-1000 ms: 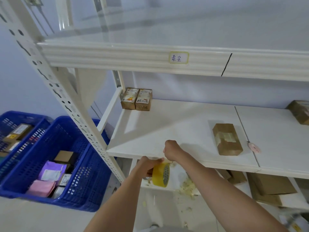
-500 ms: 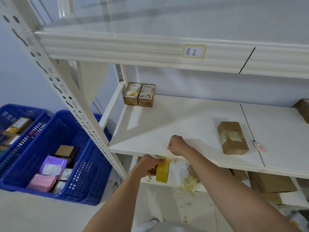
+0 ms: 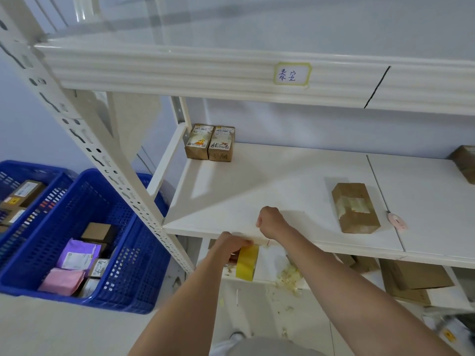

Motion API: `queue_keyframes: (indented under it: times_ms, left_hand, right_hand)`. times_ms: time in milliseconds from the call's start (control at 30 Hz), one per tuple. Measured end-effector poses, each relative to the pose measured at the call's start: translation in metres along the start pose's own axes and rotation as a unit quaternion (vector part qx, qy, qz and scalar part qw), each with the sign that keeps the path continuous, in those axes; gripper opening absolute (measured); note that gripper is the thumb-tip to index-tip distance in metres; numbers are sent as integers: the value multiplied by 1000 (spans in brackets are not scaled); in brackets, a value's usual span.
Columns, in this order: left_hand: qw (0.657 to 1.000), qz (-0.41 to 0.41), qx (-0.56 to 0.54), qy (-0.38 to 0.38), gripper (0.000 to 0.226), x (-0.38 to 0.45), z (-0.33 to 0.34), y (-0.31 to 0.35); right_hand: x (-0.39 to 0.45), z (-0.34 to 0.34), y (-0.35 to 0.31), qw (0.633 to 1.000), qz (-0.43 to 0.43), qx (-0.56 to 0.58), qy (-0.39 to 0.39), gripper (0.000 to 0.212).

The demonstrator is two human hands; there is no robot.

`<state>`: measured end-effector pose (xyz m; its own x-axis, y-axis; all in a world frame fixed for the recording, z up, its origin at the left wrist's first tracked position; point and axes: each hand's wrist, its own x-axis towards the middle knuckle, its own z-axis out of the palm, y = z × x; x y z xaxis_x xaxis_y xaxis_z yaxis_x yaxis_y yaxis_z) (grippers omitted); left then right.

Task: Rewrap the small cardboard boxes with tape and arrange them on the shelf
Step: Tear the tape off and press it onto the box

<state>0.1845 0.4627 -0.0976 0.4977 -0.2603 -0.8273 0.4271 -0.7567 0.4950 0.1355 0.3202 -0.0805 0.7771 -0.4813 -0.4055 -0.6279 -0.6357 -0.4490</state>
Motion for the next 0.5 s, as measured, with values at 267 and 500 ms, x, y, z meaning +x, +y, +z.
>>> queue_keyframes:
  times_ms: [267,500]
  left_hand:
    - [999,-35,-12,-15,39,2,1,2]
    - [999,-18,14,-26,36,3,1,1]
  right_hand:
    - [2,2,1,1000,-16,8,23,22]
    - [-1,-4,7,998,-29,6,63,18]
